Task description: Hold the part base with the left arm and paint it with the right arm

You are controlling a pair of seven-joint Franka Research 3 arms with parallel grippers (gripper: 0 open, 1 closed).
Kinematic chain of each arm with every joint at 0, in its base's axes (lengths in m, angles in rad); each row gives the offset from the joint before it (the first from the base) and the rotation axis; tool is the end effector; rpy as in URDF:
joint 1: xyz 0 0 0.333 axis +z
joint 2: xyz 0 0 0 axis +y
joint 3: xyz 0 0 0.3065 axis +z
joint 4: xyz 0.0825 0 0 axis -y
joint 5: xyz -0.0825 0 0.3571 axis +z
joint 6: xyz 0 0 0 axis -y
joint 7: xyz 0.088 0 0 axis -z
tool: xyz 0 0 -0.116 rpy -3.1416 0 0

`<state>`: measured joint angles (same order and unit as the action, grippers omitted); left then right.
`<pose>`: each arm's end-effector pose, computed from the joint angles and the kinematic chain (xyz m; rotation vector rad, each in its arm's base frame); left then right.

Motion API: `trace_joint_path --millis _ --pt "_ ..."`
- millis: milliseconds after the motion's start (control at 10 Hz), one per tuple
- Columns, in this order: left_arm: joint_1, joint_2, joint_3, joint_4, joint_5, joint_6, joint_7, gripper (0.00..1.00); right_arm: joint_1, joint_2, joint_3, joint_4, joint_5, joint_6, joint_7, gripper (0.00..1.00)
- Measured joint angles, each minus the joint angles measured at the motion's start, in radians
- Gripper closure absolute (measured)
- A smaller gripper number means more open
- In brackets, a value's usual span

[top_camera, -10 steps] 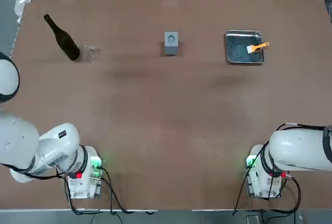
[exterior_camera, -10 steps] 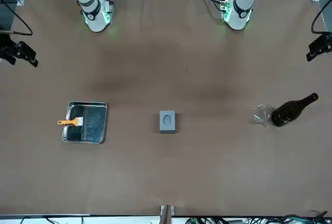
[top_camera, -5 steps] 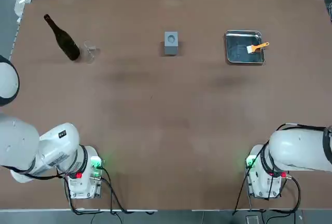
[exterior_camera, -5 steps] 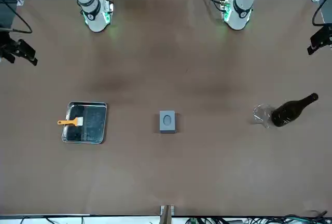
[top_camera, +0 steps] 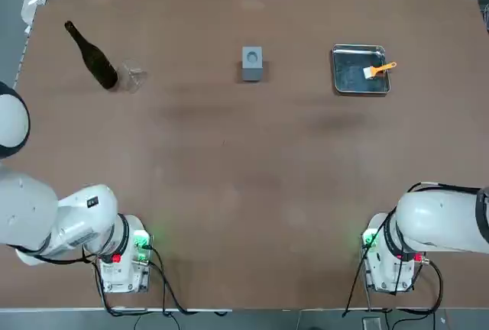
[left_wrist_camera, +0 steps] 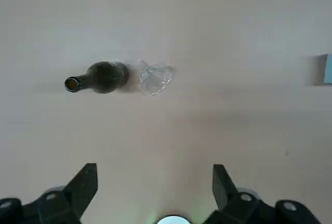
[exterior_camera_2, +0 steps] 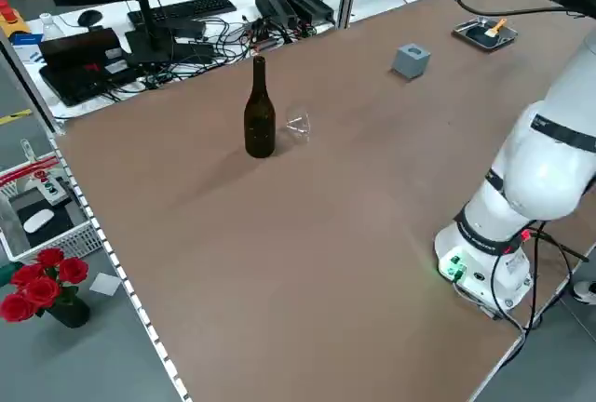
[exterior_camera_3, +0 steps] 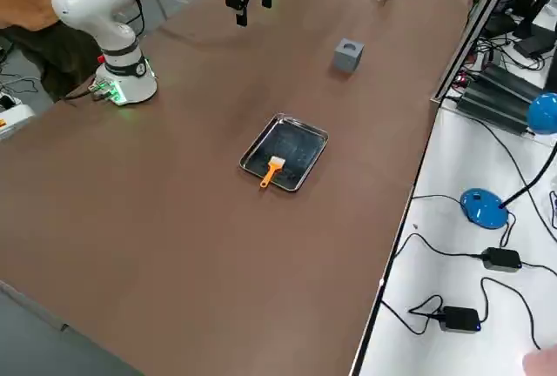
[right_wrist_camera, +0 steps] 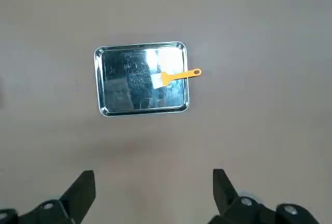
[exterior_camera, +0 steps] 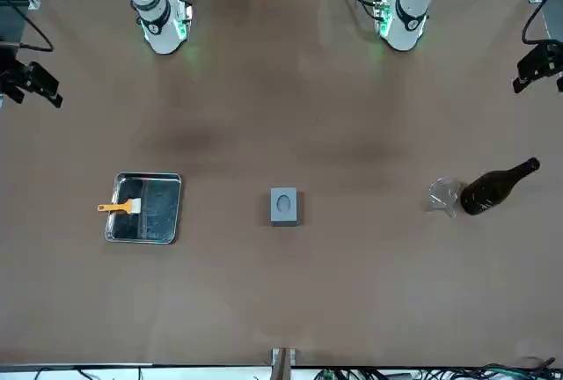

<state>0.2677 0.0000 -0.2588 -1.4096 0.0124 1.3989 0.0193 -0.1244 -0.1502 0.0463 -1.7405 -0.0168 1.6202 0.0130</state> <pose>0.5084 0.0061 0.6613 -3.1295 0.0131 0.0170 0.4843 -0.0381 0.6105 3.1134 -0.1417 0.0451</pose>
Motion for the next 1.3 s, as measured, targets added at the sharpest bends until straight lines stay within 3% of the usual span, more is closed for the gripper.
trace_joint_path --millis 100,200,900,1300 --pt "-0.109 -0.001 0.124 0.000 0.000 0.000 0.000 0.02 0.000 0.000 0.000 0.000 0.000 0.000 0.000 0.00" --pt "-0.153 -0.004 0.179 0.000 0.000 0.000 0.000 0.02 0.000 0.000 0.001 0.000 0.000 0.000 0.000 0.00" --pt "-0.247 -0.007 0.233 -0.004 0.000 0.000 -0.050 0.02 0.000 0.000 0.006 -0.001 0.000 -0.001 0.000 0.00" --pt "-0.253 -0.008 0.245 -0.004 -0.012 0.000 -0.067 0.02 0.000 0.000 0.006 -0.001 0.000 -0.001 0.000 0.00"
